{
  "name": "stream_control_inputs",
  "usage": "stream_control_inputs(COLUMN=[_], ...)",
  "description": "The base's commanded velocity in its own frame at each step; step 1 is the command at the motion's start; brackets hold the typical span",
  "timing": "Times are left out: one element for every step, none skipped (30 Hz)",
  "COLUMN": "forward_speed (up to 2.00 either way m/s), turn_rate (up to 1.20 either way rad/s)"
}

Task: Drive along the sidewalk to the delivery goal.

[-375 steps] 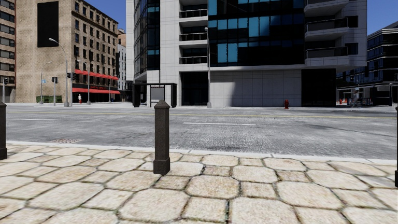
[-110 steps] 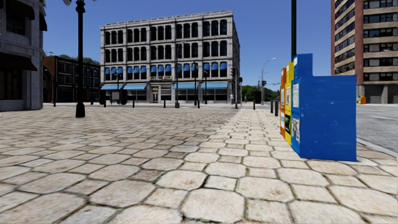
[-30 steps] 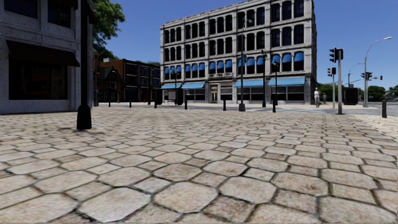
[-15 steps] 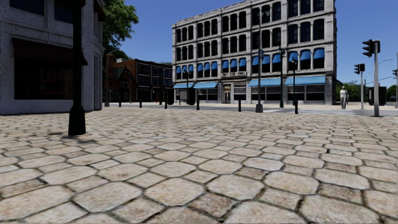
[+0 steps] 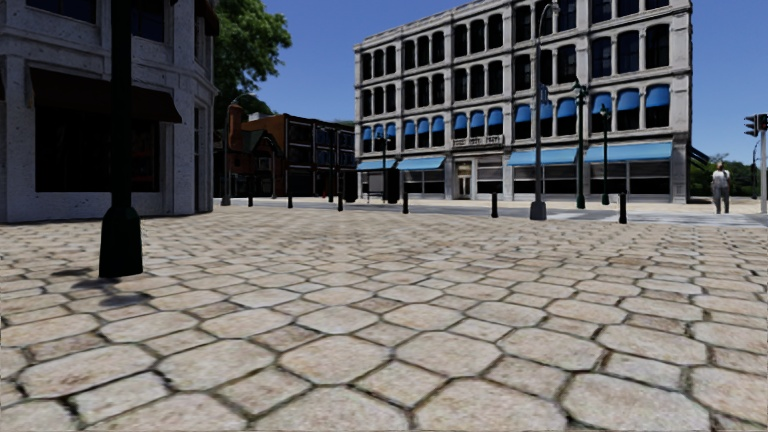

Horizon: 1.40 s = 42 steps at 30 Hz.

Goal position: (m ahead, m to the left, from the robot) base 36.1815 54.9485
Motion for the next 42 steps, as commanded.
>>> stream_control_inputs(forward_speed=[2.0,2.0,2.0,2.0,2.0,2.0,2.0,2.0,2.0,2.0,2.0,2.0,2.0,2.0,2.0,2.0,2.0,2.0,2.0,2.0,2.0,2.0,2.0,2.0,2.0,2.0,2.0,2.0,2.0,2.0,2.0,2.0,2.0,2.0,2.0,2.0,2.0,2.0,2.0,2.0,2.0,2.0], turn_rate=[0.26,0.26,0.26,0.26,0.26,0.26,0.26,0.26,0.26,0.26,0.26,0.23,0.18,0.14,0.12,0.1,0.08,0.06,0.05,0.04,0.03,0.03,0.03,0.0,0.0,0.0,0.0,0.0,0.0,0.0,0.0,0.0,0.0,0.0,0.0,0.0,0.0,0.0,0.0,0.0,0.0,0.0])
